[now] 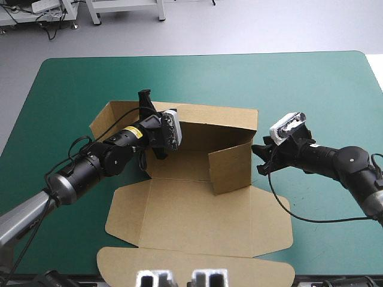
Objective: Fold the box
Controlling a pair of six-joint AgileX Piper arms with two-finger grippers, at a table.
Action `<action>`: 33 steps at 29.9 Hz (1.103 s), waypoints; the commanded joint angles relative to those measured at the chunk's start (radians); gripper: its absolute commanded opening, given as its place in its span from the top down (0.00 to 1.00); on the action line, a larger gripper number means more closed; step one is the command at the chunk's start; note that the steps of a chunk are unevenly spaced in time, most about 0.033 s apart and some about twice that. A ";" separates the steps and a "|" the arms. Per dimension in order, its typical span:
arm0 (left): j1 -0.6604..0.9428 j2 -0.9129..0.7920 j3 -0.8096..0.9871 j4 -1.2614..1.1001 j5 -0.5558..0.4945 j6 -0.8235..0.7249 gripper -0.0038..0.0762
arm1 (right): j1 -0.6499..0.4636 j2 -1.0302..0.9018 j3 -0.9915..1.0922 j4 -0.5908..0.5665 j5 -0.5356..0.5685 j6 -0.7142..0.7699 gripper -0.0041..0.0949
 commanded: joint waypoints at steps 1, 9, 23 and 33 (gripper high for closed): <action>-0.003 -0.003 -0.024 -0.020 -0.015 0.004 0.96 | -0.003 -0.030 -0.024 0.032 0.142 -0.009 0.49; -0.003 0.025 -0.026 -0.020 -0.066 0.011 0.96 | -0.003 -0.033 -0.024 0.032 0.245 -0.009 0.30; -0.002 0.025 -0.080 -0.067 -0.101 0.048 0.96 | 0.006 -0.100 -0.032 0.019 0.216 0.034 0.30; -0.002 0.025 -0.086 -0.068 -0.066 0.048 0.96 | 0.251 -0.084 -0.032 -0.170 -0.182 0.414 0.30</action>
